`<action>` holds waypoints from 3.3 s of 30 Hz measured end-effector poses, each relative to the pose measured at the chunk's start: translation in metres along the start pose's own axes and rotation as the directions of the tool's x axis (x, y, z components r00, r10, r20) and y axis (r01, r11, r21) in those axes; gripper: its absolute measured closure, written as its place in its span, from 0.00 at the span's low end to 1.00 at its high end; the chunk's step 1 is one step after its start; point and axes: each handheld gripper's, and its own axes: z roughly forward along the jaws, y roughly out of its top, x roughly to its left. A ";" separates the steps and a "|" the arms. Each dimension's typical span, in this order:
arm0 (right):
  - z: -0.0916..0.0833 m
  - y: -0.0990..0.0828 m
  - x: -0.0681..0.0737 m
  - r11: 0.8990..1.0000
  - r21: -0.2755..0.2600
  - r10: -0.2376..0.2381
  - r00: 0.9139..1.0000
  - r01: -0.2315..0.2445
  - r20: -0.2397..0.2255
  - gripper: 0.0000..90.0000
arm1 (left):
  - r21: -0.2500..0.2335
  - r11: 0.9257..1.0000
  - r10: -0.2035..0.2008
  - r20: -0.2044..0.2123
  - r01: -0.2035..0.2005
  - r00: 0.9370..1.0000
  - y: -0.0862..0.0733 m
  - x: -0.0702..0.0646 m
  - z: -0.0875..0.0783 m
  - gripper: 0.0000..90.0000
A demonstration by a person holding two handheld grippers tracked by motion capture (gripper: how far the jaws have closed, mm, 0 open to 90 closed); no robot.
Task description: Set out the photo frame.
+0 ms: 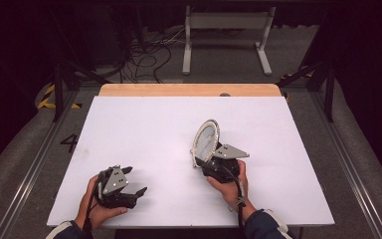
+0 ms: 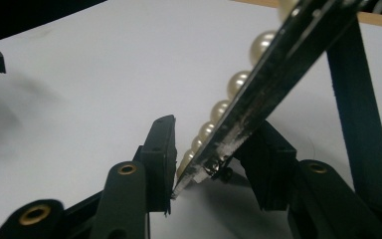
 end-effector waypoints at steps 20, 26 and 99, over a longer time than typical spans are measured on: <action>-0.018 -0.006 -0.011 1.000 0.010 -0.021 0.999 0.022 -0.040 0.68 | 0.003 1.000 0.018 0.014 -0.018 1.000 0.004 0.000 0.005 0.20; -0.010 -0.010 -0.008 1.000 -0.024 0.015 0.999 -0.015 -0.032 0.63 | 0.012 1.000 0.020 0.023 -0.020 1.000 0.004 -0.001 0.008 0.20; -0.002 -0.011 -0.020 0.997 0.057 0.054 0.986 -0.046 -0.156 0.87 | -0.039 0.999 0.031 0.161 -0.025 0.986 0.051 0.001 0.057 0.21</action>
